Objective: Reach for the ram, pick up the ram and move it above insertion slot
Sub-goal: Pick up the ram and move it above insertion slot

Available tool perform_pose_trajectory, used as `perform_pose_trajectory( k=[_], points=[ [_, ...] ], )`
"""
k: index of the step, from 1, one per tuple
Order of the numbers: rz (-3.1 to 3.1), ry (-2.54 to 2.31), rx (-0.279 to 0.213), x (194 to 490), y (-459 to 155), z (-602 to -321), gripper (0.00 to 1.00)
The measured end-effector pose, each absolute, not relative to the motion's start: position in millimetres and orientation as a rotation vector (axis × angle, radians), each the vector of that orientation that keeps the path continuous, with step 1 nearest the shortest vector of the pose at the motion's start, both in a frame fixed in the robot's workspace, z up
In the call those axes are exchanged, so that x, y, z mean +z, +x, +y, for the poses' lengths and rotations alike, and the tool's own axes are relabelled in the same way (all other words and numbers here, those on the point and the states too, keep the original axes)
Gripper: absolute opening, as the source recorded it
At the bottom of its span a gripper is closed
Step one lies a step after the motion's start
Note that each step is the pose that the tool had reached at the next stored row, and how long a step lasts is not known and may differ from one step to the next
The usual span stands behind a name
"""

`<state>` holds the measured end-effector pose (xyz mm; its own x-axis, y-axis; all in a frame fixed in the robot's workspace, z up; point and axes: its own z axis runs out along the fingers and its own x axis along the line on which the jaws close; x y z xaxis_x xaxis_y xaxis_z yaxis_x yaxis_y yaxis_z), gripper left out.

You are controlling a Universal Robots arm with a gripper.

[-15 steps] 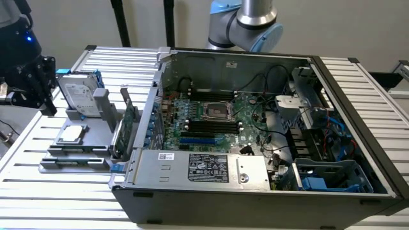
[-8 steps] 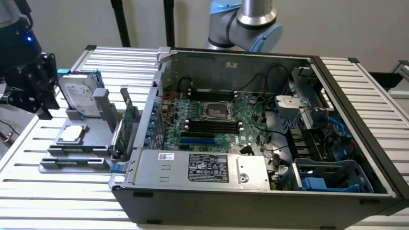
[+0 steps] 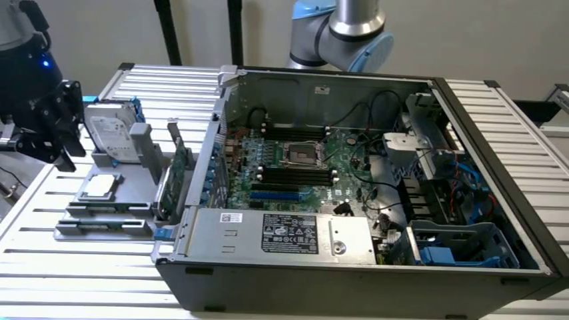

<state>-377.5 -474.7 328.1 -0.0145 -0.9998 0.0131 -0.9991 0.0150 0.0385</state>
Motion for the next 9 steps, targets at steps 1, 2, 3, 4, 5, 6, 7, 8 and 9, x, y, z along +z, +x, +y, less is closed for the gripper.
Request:
perform_pose_trajectory(
  k=[1,2,3,4,5,6,7,8,9],
  points=[
    [-2.214,2.177,-0.028,326,-378,-475,0.36],
    [-2.216,2.176,-0.028,325,-378,-475,0.36],
    [-2.217,2.174,-0.028,323,-378,-475,0.36],
    [-2.218,2.173,-0.028,321,-378,-475,0.36],
    [-2.218,2.173,-0.029,319,-378,-476,0.36],
    [-2.218,2.172,-0.029,317,-378,-476,0.36],
    [-2.219,2.172,-0.028,315,-378,-477,0.36],
    [-2.219,2.172,-0.029,314,-378,-478,0.36],
    [-2.219,2.172,-0.029,312,-378,-478,0.36]
  ],
)
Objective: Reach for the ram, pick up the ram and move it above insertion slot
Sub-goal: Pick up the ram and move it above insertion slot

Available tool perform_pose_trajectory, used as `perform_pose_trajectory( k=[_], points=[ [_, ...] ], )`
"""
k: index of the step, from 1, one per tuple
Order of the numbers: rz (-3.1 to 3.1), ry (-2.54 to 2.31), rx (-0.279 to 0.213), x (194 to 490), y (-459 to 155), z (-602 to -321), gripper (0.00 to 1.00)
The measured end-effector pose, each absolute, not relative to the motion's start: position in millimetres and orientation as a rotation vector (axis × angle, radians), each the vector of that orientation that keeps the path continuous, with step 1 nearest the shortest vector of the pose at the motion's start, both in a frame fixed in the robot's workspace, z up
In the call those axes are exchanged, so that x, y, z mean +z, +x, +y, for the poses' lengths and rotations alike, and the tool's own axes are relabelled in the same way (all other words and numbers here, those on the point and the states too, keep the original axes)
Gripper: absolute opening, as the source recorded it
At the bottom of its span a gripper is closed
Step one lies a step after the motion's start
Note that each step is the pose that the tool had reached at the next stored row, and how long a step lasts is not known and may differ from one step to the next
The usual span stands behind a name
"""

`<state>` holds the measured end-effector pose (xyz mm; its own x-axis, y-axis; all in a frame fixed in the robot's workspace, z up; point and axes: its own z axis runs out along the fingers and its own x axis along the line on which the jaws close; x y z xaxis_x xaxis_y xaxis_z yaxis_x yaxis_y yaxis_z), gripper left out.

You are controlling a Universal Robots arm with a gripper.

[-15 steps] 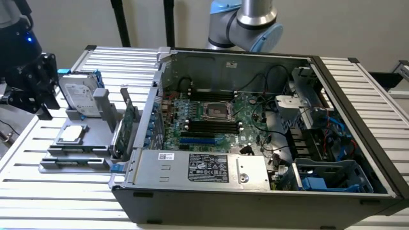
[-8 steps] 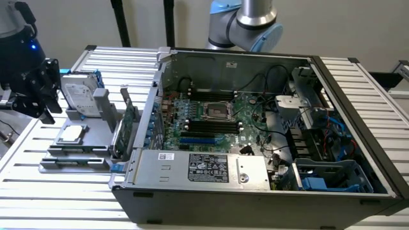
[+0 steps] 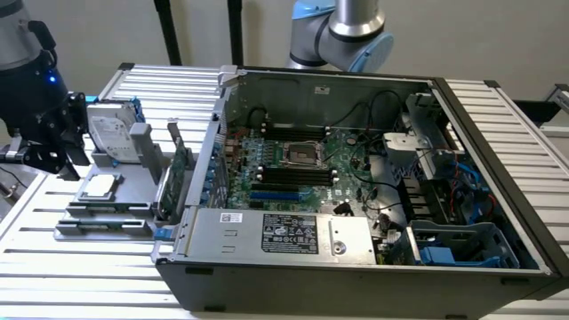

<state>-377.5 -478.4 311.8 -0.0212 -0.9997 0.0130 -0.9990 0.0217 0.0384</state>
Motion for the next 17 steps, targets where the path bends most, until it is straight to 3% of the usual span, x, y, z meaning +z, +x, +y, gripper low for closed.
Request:
perform_pose_trajectory(
  k=[17],
  points=[
    [-2.22,2.172,-0.029,281,-376,-489,0.36]
  ],
)
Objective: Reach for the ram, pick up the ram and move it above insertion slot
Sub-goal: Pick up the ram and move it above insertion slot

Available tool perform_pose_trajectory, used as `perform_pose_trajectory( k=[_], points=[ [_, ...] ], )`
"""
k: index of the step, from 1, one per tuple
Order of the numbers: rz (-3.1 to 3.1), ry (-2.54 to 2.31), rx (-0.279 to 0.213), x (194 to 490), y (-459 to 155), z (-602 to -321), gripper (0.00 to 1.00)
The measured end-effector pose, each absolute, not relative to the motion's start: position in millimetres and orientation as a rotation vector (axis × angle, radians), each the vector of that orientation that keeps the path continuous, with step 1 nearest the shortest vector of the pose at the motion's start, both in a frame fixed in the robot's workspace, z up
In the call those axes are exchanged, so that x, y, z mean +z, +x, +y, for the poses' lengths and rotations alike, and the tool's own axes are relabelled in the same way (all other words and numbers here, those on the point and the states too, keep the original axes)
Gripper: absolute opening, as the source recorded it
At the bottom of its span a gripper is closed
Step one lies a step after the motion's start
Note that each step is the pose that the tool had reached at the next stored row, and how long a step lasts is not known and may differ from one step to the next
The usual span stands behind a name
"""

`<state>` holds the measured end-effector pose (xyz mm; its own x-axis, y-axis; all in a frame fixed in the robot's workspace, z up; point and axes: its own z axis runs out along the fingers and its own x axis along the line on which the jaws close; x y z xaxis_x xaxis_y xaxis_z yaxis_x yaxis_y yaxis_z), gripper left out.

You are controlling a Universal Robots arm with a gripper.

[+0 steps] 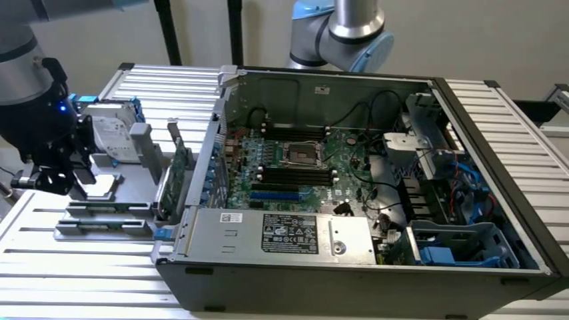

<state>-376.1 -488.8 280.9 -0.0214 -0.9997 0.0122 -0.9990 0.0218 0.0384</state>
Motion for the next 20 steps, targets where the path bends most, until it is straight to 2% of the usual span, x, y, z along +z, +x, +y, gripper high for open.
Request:
perform_pose_trajectory(
  k=[20],
  points=[
    [-2.22,2.173,-0.029,245,-373,-495,0.36]
  ],
)
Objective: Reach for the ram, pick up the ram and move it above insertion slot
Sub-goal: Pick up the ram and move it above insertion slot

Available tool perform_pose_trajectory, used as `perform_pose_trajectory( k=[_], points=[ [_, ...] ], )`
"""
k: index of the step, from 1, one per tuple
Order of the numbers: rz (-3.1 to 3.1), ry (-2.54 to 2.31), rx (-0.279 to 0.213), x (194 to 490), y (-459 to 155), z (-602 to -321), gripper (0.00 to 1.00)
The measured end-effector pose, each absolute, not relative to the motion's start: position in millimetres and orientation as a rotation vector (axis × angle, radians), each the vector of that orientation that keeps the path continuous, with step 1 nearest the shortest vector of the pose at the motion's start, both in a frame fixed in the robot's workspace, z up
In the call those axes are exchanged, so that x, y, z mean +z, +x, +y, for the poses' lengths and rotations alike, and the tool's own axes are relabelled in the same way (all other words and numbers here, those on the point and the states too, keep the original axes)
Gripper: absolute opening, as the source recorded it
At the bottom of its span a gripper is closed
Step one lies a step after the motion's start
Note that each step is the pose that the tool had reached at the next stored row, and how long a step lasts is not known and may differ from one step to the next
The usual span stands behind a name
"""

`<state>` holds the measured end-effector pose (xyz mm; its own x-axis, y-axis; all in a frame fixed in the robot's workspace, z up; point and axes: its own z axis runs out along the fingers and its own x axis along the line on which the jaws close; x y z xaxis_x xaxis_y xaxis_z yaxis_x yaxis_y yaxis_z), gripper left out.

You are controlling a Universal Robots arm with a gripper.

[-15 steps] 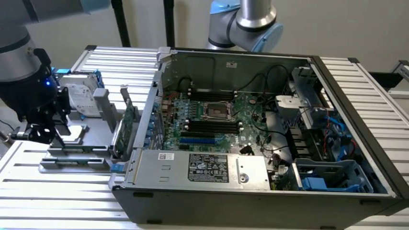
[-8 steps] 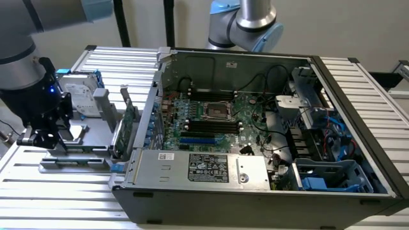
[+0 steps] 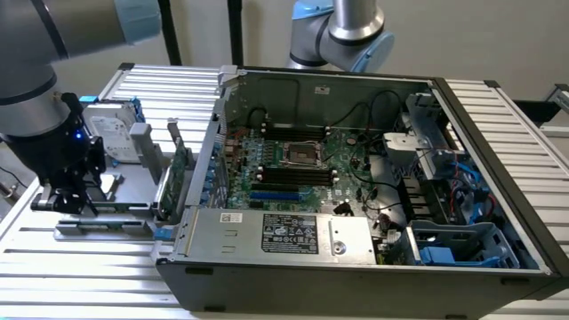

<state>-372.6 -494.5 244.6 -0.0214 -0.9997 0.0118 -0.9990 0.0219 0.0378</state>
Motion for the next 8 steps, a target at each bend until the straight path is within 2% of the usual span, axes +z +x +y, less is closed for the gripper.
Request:
perform_pose_trajectory(
  k=[8],
  points=[
    [-2.224,2.176,-0.022,230,-373,-496,0.36]
  ],
)
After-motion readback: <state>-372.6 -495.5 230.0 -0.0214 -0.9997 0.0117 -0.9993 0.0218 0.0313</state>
